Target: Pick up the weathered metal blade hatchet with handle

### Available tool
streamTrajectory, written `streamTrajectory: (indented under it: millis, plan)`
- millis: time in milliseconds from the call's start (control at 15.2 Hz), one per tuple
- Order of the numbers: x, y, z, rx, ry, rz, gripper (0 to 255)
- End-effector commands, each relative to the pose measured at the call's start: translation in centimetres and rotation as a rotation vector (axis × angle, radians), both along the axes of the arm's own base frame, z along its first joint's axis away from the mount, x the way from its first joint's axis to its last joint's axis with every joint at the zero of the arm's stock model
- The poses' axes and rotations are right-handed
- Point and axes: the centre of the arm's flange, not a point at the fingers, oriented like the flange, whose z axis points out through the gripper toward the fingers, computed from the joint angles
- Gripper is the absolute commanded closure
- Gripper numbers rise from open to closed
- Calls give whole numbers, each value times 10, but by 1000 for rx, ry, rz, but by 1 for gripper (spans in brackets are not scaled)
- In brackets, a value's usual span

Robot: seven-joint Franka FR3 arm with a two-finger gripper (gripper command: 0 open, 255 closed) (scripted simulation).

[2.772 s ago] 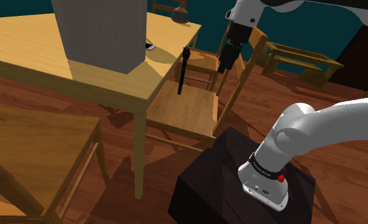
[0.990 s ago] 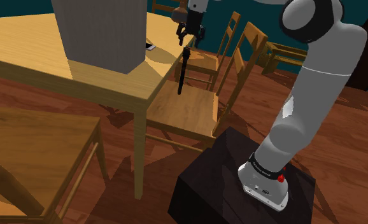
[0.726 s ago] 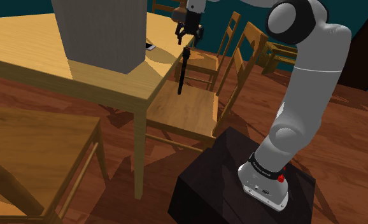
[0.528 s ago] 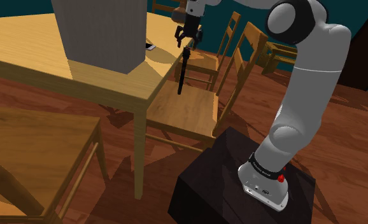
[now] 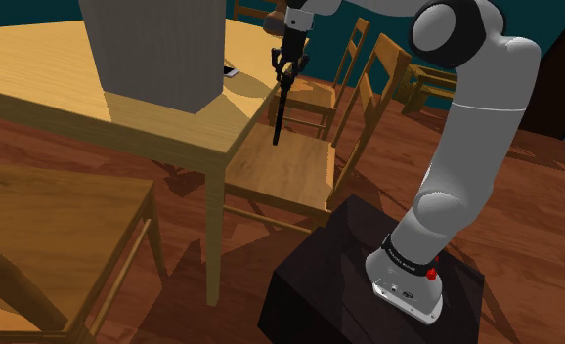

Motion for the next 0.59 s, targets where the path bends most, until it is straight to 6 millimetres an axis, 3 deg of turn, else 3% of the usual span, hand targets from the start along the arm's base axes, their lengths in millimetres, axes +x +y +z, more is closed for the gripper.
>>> streamTrajectory:
  millis: [0,330,528]
  plan:
    - [1,2,-4,2,6,2,255]
    - [1,0,-3,2,6,2,255]
    - [1,0,13,2,6,2,255]
